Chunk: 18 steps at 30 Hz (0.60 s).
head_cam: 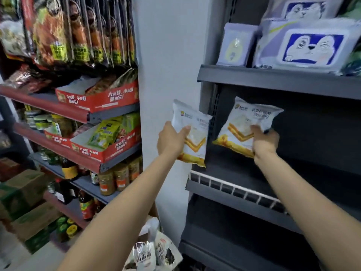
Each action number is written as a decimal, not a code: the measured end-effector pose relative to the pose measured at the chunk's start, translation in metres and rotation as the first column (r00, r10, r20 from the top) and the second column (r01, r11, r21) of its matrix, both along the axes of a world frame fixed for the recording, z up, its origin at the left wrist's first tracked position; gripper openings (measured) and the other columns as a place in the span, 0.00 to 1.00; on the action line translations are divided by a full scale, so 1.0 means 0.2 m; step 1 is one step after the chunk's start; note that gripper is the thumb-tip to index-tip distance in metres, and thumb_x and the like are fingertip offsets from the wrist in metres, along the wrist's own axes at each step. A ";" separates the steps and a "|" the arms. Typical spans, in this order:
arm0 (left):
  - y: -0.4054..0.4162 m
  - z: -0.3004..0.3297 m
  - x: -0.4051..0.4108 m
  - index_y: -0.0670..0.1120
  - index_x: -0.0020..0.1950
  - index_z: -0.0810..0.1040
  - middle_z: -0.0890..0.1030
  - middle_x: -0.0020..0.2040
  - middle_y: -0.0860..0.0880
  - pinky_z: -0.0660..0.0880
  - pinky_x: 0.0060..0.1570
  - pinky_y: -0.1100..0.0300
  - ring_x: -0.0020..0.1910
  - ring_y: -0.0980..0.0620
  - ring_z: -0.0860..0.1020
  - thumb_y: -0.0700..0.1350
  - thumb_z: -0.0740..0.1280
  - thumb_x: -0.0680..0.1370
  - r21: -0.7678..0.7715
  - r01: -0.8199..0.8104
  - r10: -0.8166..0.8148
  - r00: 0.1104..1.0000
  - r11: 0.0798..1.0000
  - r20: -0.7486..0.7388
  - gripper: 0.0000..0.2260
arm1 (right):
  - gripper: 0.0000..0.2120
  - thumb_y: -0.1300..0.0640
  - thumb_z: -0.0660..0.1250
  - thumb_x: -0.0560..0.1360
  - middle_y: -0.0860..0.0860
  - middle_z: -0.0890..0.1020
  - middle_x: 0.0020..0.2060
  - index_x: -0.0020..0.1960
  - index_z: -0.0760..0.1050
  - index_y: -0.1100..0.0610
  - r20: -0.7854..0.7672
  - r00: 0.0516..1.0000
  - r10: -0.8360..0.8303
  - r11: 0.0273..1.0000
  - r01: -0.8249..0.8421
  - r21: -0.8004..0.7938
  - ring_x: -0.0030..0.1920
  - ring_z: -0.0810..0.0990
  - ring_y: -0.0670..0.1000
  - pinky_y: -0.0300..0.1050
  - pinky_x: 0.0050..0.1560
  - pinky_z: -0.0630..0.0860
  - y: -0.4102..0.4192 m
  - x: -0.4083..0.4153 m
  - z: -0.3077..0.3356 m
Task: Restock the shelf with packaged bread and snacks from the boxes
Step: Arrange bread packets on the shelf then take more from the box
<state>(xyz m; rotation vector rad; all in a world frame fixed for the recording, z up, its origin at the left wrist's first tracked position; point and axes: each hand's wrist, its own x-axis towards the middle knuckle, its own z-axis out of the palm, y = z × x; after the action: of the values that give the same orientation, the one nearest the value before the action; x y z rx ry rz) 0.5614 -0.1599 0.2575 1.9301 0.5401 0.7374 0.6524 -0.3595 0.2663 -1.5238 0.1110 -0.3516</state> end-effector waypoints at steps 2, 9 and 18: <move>0.05 0.00 0.09 0.44 0.60 0.71 0.78 0.58 0.44 0.73 0.54 0.53 0.58 0.42 0.76 0.56 0.66 0.75 0.025 0.019 -0.020 1.000 0.999 0.005 0.20 | 0.18 0.60 0.65 0.74 0.60 0.78 0.59 0.63 0.72 0.63 -0.036 0.999 -0.029 0.994 0.025 -0.111 0.58 0.78 0.59 0.47 0.53 0.74 0.06 0.16 -0.01; 0.10 -0.05 0.32 0.46 0.56 0.72 0.81 0.51 0.48 0.75 0.49 0.54 0.51 0.45 0.78 0.56 0.66 0.76 0.082 0.145 -0.151 0.985 0.986 0.078 0.17 | 0.18 0.63 0.68 0.74 0.59 0.77 0.60 0.63 0.72 0.63 -0.069 0.992 0.106 0.986 -0.113 -0.118 0.59 0.77 0.59 0.53 0.61 0.75 0.24 0.47 -0.11; -0.01 -0.08 0.53 0.42 0.63 0.69 0.77 0.54 0.49 0.70 0.35 0.74 0.47 0.54 0.75 0.49 0.63 0.79 0.031 0.366 -0.368 0.923 0.930 0.116 0.16 | 0.18 0.56 0.61 0.79 0.61 0.75 0.63 0.65 0.70 0.63 -0.232 0.972 -0.023 0.799 -0.122 -0.588 0.62 0.75 0.60 0.49 0.59 0.73 0.27 0.68 -0.17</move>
<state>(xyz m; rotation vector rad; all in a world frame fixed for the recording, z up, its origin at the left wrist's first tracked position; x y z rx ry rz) 0.6673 -0.1622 0.2422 1.9071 0.0922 0.6062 0.7894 -0.3055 0.2331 -2.1997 0.1490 -0.1676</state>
